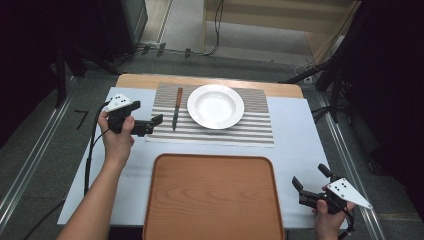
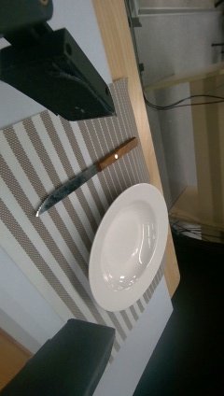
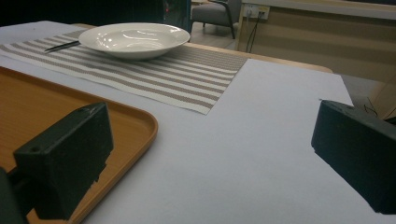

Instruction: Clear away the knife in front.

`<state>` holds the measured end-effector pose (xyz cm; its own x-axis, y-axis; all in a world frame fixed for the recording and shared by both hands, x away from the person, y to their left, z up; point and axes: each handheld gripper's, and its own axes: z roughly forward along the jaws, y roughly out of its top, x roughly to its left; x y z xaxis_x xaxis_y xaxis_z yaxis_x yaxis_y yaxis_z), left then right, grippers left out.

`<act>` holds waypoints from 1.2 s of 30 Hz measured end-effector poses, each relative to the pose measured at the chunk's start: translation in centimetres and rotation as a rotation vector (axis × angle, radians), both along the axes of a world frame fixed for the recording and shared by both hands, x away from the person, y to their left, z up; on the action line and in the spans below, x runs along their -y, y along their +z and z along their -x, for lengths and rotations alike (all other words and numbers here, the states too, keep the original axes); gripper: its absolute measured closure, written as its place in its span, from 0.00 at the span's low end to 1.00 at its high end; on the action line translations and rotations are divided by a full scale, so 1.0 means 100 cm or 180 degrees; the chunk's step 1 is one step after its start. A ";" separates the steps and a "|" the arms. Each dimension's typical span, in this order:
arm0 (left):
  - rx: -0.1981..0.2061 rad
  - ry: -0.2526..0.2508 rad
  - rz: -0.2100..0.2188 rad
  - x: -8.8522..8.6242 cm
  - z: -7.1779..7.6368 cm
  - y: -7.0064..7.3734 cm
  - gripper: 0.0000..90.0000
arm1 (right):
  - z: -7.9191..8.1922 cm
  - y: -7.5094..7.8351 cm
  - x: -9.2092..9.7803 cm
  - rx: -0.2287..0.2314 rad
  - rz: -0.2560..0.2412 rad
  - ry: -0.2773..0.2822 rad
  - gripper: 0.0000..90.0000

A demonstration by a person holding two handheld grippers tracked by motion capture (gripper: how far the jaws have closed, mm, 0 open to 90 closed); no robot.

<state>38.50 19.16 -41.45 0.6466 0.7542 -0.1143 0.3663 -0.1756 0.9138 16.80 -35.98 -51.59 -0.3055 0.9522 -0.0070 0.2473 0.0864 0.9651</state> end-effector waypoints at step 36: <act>-0.0792 0.0544 -0.0409 0.059 -0.108 -0.008 0.29 | -0.002 0.000 -0.001 -0.0005 0.0004 -0.0014 0.00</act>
